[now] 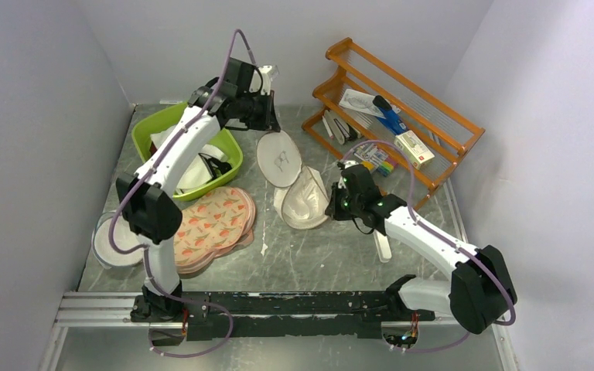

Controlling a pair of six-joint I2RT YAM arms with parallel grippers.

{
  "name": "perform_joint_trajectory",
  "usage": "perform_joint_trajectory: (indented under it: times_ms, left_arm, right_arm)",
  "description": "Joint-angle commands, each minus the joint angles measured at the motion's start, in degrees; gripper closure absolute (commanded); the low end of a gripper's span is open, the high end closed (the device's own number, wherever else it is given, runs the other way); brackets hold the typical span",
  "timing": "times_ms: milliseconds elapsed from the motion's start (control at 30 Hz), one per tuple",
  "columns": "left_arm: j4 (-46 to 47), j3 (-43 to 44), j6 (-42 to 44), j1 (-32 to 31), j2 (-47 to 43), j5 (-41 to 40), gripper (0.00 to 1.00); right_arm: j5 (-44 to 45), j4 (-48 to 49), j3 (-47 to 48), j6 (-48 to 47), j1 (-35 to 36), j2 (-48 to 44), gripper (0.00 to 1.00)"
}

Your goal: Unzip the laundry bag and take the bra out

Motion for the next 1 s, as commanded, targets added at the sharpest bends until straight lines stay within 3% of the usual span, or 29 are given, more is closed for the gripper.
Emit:
perform_joint_trajectory:
  times_ms: [0,133,233,300,367,500,567,667,733,833,967]
  left_arm:
    - [-0.8,5.7,3.1,3.3,5.8,-0.9,0.92]
    - [-2.3,14.5,5.7,4.4,12.0,-6.2,0.77]
    - [-4.1,19.6,8.1,4.5,14.9,-14.1,0.53]
    - [-2.8,17.8,9.4,4.5,12.8,-17.8,0.33]
    - [0.6,11.7,10.2,4.5,8.2,-18.3,0.24]
    - [4.8,0.2,8.6,4.5,-1.4,-13.4,0.19]
    - [7.8,-7.1,6.5,4.4,-6.3,-6.5,0.18]
    - [19.1,-21.9,2.0,3.8,-14.3,7.7,0.1]
    - [25.1,-31.7,-1.3,1.8,-18.4,13.1,0.09]
    - [30.5,-39.1,-6.6,-2.9,-21.6,14.2,0.16]
    - [34.8,-44.2,-9.1,-10.8,-21.2,8.4,0.34]
  right_arm:
    - [-2.9,0.4,0.3,-1.0,-1.7,0.6,1.0]
    - [-4.1,1.9,1.0,-0.2,-2.4,1.1,1.0]
    - [-6.3,3.3,2.2,0.1,-2.5,1.8,1.0]
    - [-7.2,4.4,2.4,0.2,-2.5,1.9,1.0]
    - [-7.1,6.0,1.7,0.4,-2.6,1.7,1.0]
    - [-7.5,6.9,2.6,0.4,-2.6,2.3,1.0]
    - [-7.7,7.2,3.2,0.4,-2.5,2.8,1.0]
    - [-7.7,7.8,3.8,0.3,-2.5,3.9,1.0]
    - [-7.7,7.7,4.3,0.1,-2.6,4.8,1.0]
    - [-8.4,7.4,5.1,-0.5,-2.5,5.7,1.0]
    - [-9.5,8.2,4.0,-0.3,-2.5,5.2,1.0]
